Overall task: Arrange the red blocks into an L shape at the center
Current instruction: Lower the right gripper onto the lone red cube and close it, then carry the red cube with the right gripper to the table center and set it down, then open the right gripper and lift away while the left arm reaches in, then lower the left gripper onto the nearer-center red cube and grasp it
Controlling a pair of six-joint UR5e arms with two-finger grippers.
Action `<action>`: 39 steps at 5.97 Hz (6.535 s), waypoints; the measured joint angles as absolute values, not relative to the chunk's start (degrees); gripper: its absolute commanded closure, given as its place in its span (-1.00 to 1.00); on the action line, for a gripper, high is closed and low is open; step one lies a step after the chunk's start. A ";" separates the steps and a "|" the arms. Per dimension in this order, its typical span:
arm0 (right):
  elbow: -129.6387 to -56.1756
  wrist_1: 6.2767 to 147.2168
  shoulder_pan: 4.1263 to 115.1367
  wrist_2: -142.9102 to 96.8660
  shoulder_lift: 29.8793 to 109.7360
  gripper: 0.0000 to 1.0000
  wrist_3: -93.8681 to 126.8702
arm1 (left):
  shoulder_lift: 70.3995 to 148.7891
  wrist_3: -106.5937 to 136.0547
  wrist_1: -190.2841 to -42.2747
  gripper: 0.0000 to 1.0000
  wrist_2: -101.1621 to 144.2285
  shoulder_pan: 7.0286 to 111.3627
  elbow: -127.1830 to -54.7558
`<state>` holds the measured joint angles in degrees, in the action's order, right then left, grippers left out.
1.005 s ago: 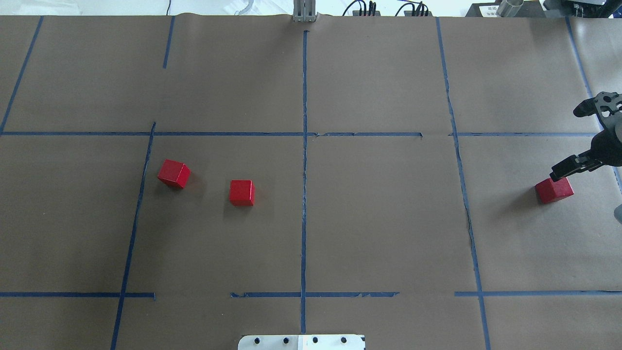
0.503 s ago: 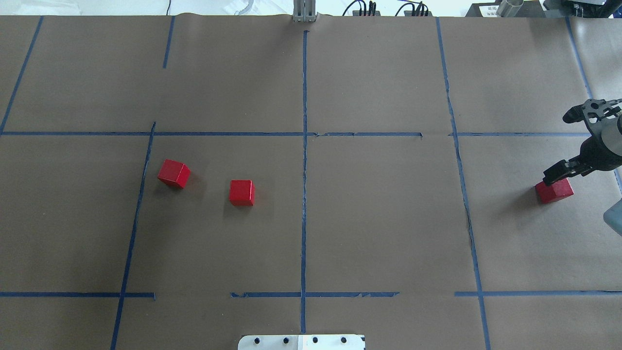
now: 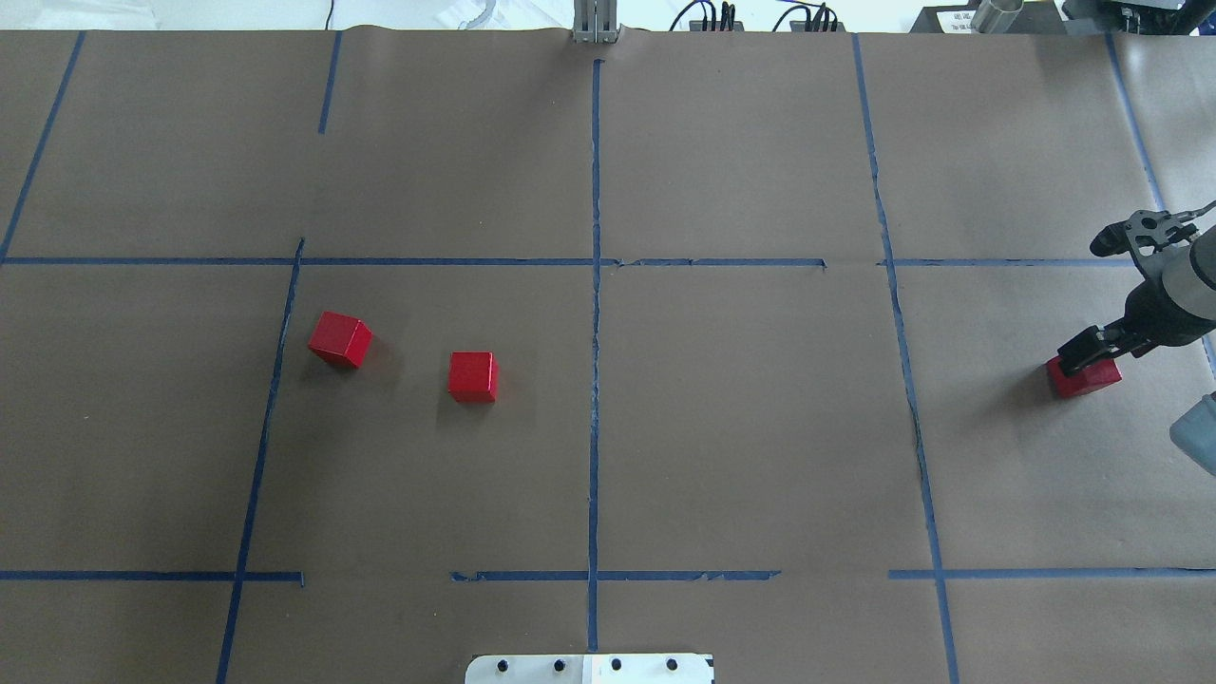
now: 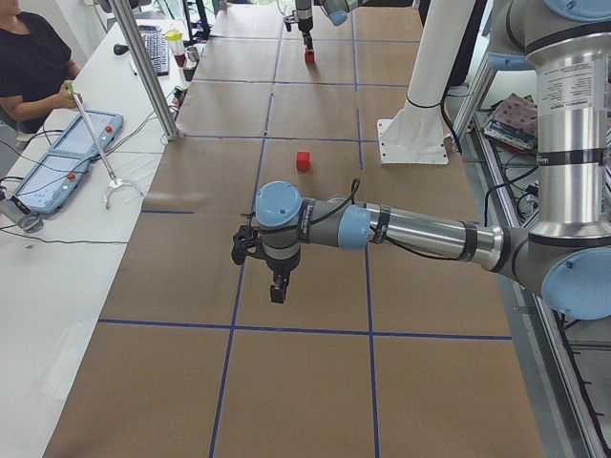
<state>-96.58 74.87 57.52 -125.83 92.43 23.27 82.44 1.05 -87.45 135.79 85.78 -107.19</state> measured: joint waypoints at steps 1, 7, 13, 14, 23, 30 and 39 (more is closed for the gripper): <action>-95.94 74.88 57.45 -125.91 92.09 0.52 23.31 | 82.44 1.05 -87.45 -1.00 135.79 85.80 -107.25; -106.47 75.74 52.81 -127.12 86.12 1.00 32.83 | 82.21 0.97 -87.41 -1.00 135.79 85.87 -107.69; -101.94 95.93 33.24 -116.64 52.53 0.99 68.27 | 81.91 0.86 -87.37 -1.00 135.71 85.87 -107.36; -96.91 96.24 31.57 -115.39 48.10 0.99 70.77 | 81.88 0.81 -87.36 -1.00 135.70 85.87 -107.38; -83.48 88.95 27.30 -112.54 42.20 -0.99 74.55 | 81.83 0.87 -87.36 -1.00 135.79 85.87 -107.64; -110.04 90.59 35.28 -111.99 57.51 -1.00 74.51 | 88.13 22.11 -100.48 -1.00 138.53 70.94 -108.53; -120.59 90.11 42.03 -111.13 74.99 -1.00 73.50 | 121.11 71.83 -98.90 -0.98 111.36 32.44 -97.07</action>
<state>-120.59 90.11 42.03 -111.13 74.99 73.50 121.11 71.83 -98.90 111.36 32.44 -97.07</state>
